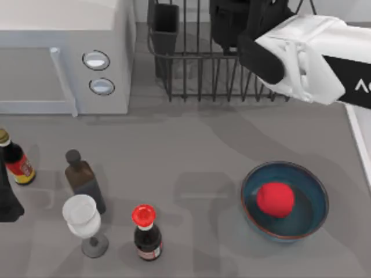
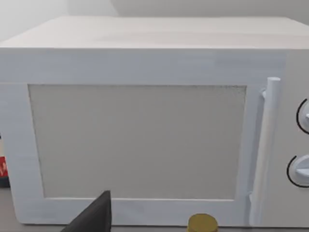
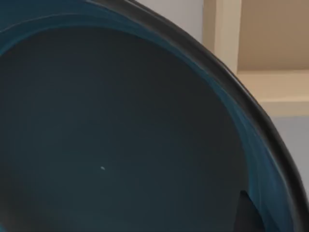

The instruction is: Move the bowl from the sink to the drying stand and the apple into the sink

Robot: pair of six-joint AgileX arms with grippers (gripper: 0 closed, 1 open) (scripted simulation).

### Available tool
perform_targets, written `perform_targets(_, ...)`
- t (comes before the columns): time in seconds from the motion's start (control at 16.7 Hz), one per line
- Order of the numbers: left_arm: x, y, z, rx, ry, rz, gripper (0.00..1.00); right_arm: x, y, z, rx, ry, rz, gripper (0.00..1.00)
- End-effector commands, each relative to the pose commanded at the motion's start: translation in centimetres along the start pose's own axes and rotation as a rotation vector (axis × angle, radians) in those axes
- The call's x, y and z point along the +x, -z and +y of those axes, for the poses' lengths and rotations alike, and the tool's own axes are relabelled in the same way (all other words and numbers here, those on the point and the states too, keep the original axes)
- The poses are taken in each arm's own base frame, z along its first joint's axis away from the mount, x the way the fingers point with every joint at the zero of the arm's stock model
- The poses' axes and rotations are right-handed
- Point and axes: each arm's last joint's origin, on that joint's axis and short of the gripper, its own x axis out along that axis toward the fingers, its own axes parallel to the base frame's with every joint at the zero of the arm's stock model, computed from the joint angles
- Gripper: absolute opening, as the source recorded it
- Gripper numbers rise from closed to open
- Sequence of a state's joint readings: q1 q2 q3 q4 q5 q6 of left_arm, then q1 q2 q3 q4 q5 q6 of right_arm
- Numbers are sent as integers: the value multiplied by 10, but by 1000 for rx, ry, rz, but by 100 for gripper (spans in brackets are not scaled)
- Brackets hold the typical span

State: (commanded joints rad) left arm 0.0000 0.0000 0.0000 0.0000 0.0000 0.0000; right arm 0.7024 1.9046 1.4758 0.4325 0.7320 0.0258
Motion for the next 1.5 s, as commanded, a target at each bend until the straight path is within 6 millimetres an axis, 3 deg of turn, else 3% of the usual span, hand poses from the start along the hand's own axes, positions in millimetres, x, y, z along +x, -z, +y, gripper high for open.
perform_targets(0.18,0,0,0,0,0,0,100,19,51,-9,-2,1,-1,0)
perform_targets(0.3,0,0,0,0,0,0,100,25,74,-15,-12,1,8,0)
perform_targets(0.42,0,0,0,0,0,0,100,27,83,-19,-17,2,13,0)
perform_targets(0.66,0,0,0,0,0,0,100,27,83,-19,-17,2,13,0)
perform_targets(1.44,0,0,0,0,0,0,100,27,83,-19,-17,2,13,98)
perform_targets(1.5,0,0,0,0,0,0,100,27,83,-19,-17,2,13,100)
